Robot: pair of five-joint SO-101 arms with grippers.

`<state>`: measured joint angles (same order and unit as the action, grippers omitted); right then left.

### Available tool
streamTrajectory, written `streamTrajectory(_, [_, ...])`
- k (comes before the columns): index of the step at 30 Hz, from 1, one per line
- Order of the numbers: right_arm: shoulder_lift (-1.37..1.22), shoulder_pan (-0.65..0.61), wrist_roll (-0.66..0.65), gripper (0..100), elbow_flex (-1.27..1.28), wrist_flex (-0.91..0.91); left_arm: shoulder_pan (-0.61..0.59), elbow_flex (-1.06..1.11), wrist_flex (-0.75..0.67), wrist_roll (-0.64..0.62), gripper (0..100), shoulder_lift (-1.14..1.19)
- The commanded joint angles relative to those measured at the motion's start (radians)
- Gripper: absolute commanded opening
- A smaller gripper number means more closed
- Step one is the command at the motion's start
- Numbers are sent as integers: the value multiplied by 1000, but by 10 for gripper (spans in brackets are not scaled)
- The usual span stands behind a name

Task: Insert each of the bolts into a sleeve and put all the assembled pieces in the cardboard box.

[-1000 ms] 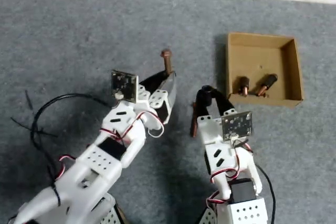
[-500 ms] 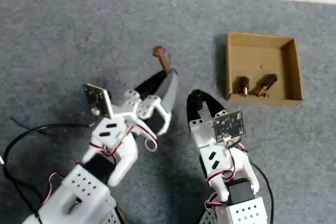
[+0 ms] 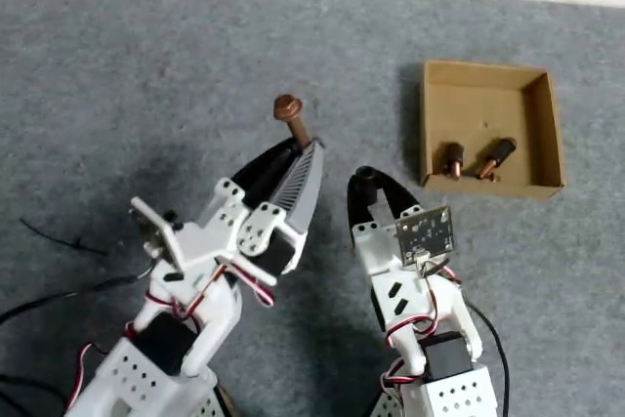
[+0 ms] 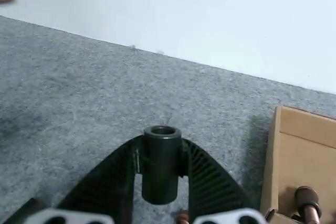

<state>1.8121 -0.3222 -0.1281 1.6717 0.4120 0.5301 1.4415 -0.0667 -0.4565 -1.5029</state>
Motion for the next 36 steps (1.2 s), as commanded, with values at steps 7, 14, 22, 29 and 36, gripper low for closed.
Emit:
streamTrajectory(7, [24, -10, -6, 6, 143, 1, -10, 42, -6, 11, 6, -94])
streamTrajectory(14, [24, -5, -6, 6, 143, 1, -12, 15, 0, 11, 6, -163])
streamTrajectory(22, [24, -5, -6, 6, 143, 1, -12, 13, 95, 11, 6, -331])
streamTrajectory(29, [24, -8, -6, 6, 143, -1, -5, 58, 92, 11, 6, -309])
streamTrajectory(36, [24, -8, -6, 7, 142, -53, -4, 127, 91, 11, 6, -309])
